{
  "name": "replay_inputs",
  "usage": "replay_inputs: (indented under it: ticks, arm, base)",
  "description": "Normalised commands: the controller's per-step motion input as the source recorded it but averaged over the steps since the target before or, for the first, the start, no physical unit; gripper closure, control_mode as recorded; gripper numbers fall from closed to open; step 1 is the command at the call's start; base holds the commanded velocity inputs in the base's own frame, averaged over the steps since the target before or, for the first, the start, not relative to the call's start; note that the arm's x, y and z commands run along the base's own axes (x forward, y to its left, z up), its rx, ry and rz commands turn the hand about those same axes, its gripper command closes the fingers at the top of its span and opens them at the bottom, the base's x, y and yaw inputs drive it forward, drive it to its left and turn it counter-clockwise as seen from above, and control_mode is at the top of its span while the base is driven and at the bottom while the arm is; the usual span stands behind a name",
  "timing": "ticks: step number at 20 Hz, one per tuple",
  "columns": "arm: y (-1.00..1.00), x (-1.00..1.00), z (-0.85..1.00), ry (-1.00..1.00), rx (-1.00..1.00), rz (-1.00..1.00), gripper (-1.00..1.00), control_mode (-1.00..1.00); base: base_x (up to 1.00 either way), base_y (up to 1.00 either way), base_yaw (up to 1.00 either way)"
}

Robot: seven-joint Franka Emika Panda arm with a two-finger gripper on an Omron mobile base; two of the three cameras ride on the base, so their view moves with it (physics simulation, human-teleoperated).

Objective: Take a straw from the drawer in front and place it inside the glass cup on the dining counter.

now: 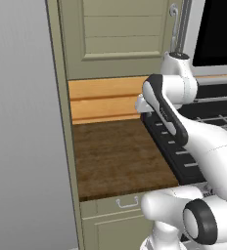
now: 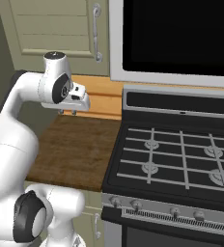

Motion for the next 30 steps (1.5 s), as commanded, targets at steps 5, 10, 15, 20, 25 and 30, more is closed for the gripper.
replay_inputs:
  ticks: [5, 10, 15, 20, 25, 30]
  arm:
    - [-0.06, -0.36, -0.02, 0.00, 0.00, 0.00, -1.00, -1.00]
    - [-0.11, -0.61, -0.28, 0.05, -0.09, 0.00, -1.00, -1.00]
    - [-0.06, -0.55, -0.41, 0.14, -0.16, 0.00, -1.00, -1.00]
    - [-0.07, -0.52, -0.54, 0.07, -0.07, 0.00, -1.00, -1.00]
    - [-0.01, -0.43, -0.56, 0.00, 0.00, 0.00, -1.00, -1.00]
    - [0.00, -0.14, -0.22, 0.00, 0.00, 0.00, -1.00, 1.00]
  base:
    - [0.00, 0.00, 0.00]
    - [0.00, 0.00, 0.00]
    - [0.00, 0.00, 0.00]
    - [0.00, 0.00, 0.00]
    - [0.00, 0.00, 0.00]
    - [-0.24, -0.02, 0.01]
